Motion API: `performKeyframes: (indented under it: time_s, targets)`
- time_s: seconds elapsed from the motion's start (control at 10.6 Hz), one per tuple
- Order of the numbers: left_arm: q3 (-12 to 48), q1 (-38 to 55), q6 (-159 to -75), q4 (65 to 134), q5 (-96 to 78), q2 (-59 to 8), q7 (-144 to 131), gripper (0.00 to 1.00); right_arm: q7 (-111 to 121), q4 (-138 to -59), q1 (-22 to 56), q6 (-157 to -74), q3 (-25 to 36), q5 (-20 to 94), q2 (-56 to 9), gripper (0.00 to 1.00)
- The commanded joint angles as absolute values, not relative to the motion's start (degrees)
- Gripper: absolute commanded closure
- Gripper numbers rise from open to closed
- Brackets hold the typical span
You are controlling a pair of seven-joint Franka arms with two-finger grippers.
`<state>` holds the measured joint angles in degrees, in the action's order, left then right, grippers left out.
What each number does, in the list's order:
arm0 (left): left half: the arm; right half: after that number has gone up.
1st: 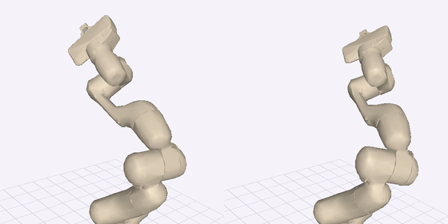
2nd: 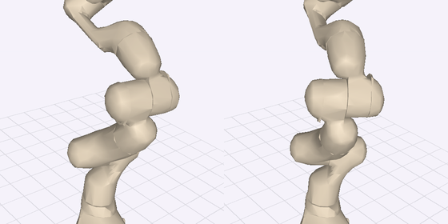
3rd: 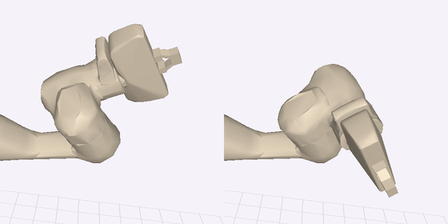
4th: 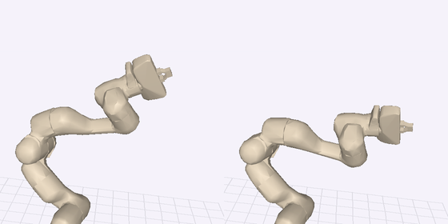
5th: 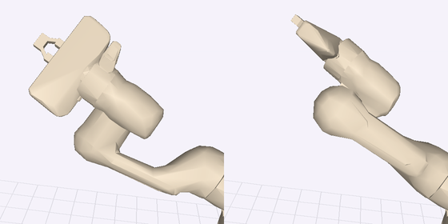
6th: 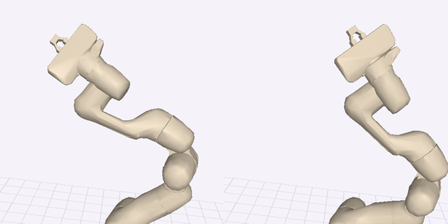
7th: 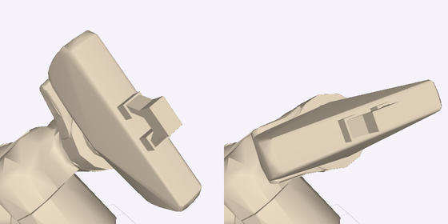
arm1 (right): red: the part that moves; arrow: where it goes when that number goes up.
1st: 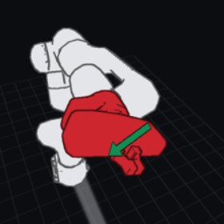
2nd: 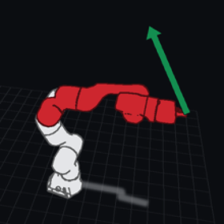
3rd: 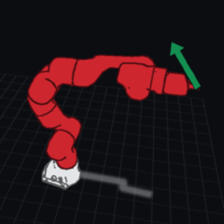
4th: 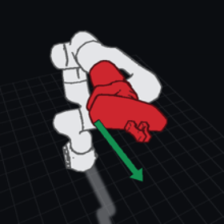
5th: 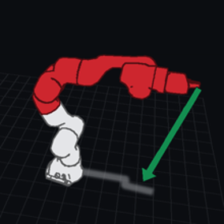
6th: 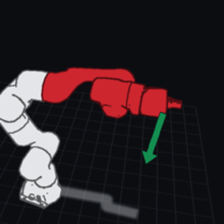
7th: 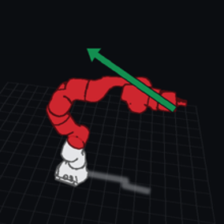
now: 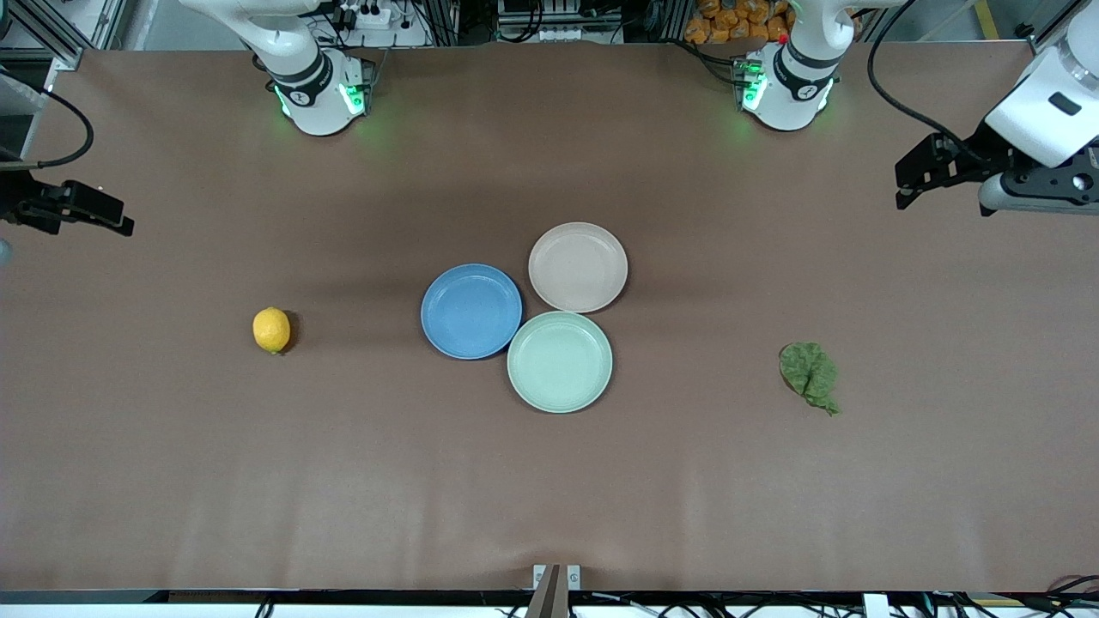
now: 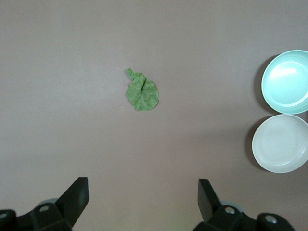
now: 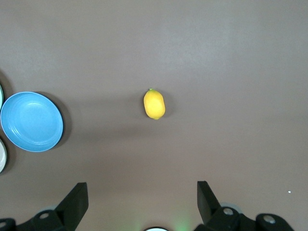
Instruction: Pick lemon and lettuce from blue and beige plates
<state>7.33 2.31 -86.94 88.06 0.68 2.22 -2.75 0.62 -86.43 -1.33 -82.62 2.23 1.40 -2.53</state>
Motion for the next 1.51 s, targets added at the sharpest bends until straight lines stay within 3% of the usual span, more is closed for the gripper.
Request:
performKeyframes:
  time_s: [0.0,0.28,0.76,1.42]
  targets:
    - [7.1,2.4,-84.2,86.2,1.5,1.8,-4.1,0.00,-0.1,-89.8,-1.5,-83.7,2.1,1.1,0.4,0.00]
    - [7.2,2.4,-84.2,86.1,1.2,1.8,-7.3,0.00,-0.1,-91.4,-1.5,-84.1,2.1,1.1,1.8,0.00]
    - [7.1,2.2,-84.2,83.1,1.8,0.4,-7.2,0.00,0.1,-85.7,-2.5,-84.2,2.2,0.8,-0.6,0.00]
    - [7.5,2.6,-84.3,82.9,1.7,0.4,-6.5,0.00,0.4,-83.8,-2.7,-83.8,2.1,-0.8,-2.1,0.00]
